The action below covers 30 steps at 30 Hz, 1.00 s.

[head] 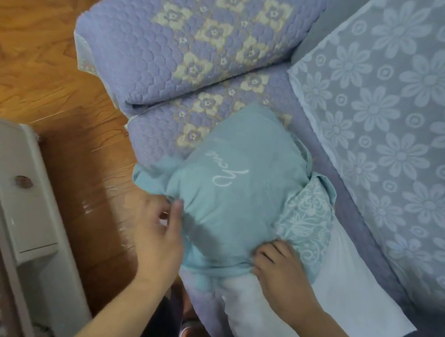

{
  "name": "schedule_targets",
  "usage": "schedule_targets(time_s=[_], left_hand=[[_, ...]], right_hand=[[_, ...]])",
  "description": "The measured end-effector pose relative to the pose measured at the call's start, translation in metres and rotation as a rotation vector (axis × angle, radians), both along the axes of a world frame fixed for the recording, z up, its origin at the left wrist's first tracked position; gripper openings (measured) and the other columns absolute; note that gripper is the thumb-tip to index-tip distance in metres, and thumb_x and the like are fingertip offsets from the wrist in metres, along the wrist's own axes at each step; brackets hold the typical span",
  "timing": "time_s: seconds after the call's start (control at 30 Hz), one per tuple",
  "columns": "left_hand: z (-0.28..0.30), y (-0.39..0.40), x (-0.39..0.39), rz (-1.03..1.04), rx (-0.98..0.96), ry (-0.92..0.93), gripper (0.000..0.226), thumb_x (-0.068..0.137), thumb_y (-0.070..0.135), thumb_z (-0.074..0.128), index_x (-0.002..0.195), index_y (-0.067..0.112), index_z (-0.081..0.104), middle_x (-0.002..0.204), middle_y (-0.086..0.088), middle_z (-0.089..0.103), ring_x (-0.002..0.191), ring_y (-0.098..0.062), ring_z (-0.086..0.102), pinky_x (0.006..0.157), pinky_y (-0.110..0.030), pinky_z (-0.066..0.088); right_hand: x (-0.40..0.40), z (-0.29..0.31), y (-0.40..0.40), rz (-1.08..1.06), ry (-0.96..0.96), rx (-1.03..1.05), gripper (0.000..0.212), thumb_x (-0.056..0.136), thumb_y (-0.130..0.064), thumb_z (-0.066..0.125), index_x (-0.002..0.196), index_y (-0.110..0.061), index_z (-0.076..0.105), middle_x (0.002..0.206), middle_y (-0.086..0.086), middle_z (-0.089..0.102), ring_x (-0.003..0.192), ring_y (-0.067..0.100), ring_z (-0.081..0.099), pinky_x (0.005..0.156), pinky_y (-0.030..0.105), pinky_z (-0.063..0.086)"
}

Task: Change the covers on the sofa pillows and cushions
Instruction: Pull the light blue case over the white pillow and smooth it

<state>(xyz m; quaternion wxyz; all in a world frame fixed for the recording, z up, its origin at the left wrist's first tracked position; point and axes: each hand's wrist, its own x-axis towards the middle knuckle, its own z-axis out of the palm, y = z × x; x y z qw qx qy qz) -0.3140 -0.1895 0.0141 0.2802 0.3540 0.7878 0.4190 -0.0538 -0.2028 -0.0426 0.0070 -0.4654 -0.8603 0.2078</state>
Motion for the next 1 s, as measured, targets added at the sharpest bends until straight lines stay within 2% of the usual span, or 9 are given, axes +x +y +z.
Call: schedule_targets(time_s=[0.07, 0.13, 0.23, 0.43, 0.53, 0.67, 0.83, 0.9, 1.0], left_hand=[[-0.01, -0.026, 0.017, -0.158, -0.223, -0.053, 0.026, 0.096, 0.016, 0.066, 0.073, 0.019, 0.053, 0.074, 0.012, 0.057, 0.075, -0.011, 0.057, 0.069, -0.028, 0.044], [-0.02, -0.035, 0.015, -0.064, -0.329, -0.1, 0.021, 0.095, 0.02, 0.064, 0.078, 0.024, 0.054, 0.075, 0.012, 0.06, 0.077, -0.021, 0.062, 0.072, -0.041, 0.05], [-0.013, -0.015, -0.008, 0.01, -0.06, 0.066, 0.007, 0.097, 0.025, 0.061, 0.096, 0.024, 0.054, 0.097, 0.005, 0.057, 0.09, -0.022, 0.058, 0.083, -0.046, 0.05], [-0.031, 0.064, -0.028, -0.653, 0.027, 0.546, 0.028, 0.089, 0.019, 0.075, 0.116, 0.016, 0.072, 0.114, -0.006, 0.062, 0.102, -0.032, 0.055, 0.087, -0.042, 0.05], [-0.065, 0.081, -0.032, -0.855, -0.291, 0.646, 0.028, 0.088, 0.019, 0.07, 0.116, 0.019, 0.069, 0.116, -0.007, 0.059, 0.105, -0.037, 0.055, 0.081, -0.048, 0.052], [-0.09, 0.084, -0.034, -0.974, -0.794, 0.723, 0.042, 0.095, 0.012, 0.052, 0.137, 0.016, 0.048, 0.133, -0.008, 0.044, 0.122, -0.032, 0.047, 0.093, -0.05, 0.049], [-0.087, 0.083, -0.04, -0.559, -0.553, 0.345, 0.035, 0.106, 0.033, 0.042, 0.116, 0.009, 0.065, 0.121, -0.019, 0.057, 0.112, -0.041, 0.054, 0.097, -0.049, 0.044], [-0.077, 0.075, -0.045, -0.501, -0.457, 0.305, 0.03, 0.101, 0.042, 0.053, 0.101, 0.015, 0.067, 0.108, -0.01, 0.06, 0.102, -0.032, 0.055, 0.09, -0.045, 0.046], [-0.068, 0.065, -0.045, -0.521, -0.41, 0.308, 0.018, 0.093, 0.027, 0.068, 0.082, 0.017, 0.058, 0.084, -0.001, 0.06, 0.082, -0.027, 0.056, 0.068, -0.038, 0.041]], right_hand=[[0.001, 0.001, 0.0, -0.096, -0.04, -0.091, 0.019, 0.092, -0.036, 0.05, 0.086, -0.024, 0.063, 0.093, -0.01, 0.058, 0.097, 0.014, 0.049, 0.095, 0.036, 0.045], [-0.003, 0.004, 0.001, -0.129, -0.063, -0.15, 0.023, 0.091, -0.043, 0.045, 0.09, -0.026, 0.061, 0.094, -0.011, 0.057, 0.097, 0.014, 0.048, 0.095, 0.033, 0.045], [-0.01, 0.003, -0.004, -0.103, -0.129, -0.148, 0.024, 0.084, -0.042, 0.064, 0.104, -0.029, 0.06, 0.102, -0.01, 0.058, 0.101, 0.016, 0.053, 0.101, 0.037, 0.047], [-0.014, 0.017, -0.017, -0.032, 0.02, -0.023, 0.024, 0.078, -0.014, 0.077, 0.073, -0.024, 0.055, 0.074, -0.007, 0.049, 0.077, 0.017, 0.049, 0.091, 0.038, 0.044], [-0.037, 0.057, -0.027, 0.117, 0.178, -0.064, 0.018, 0.088, -0.019, 0.066, 0.075, -0.023, 0.055, 0.078, -0.006, 0.048, 0.077, 0.017, 0.047, 0.079, 0.028, 0.041], [-0.052, 0.072, -0.02, 0.197, 0.186, -0.191, 0.007, 0.087, -0.026, 0.054, 0.082, -0.028, 0.06, 0.082, -0.009, 0.054, 0.076, 0.015, 0.059, 0.069, 0.028, 0.048], [-0.001, 0.039, 0.045, -1.075, 0.107, -0.133, 0.032, 0.093, -0.033, 0.064, 0.118, -0.013, 0.062, 0.118, 0.009, 0.055, 0.11, 0.032, 0.054, 0.089, 0.038, 0.045], [0.009, 0.026, 0.059, -1.289, 0.222, -0.396, 0.06, 0.086, -0.051, 0.067, 0.132, -0.015, 0.053, 0.127, 0.01, 0.057, 0.114, 0.032, 0.057, 0.097, 0.043, 0.049], [-0.004, 0.019, 0.062, -1.475, 0.487, -0.623, 0.043, 0.092, -0.05, 0.061, 0.12, -0.018, 0.054, 0.114, 0.003, 0.065, 0.099, 0.024, 0.064, 0.091, 0.041, 0.054]])
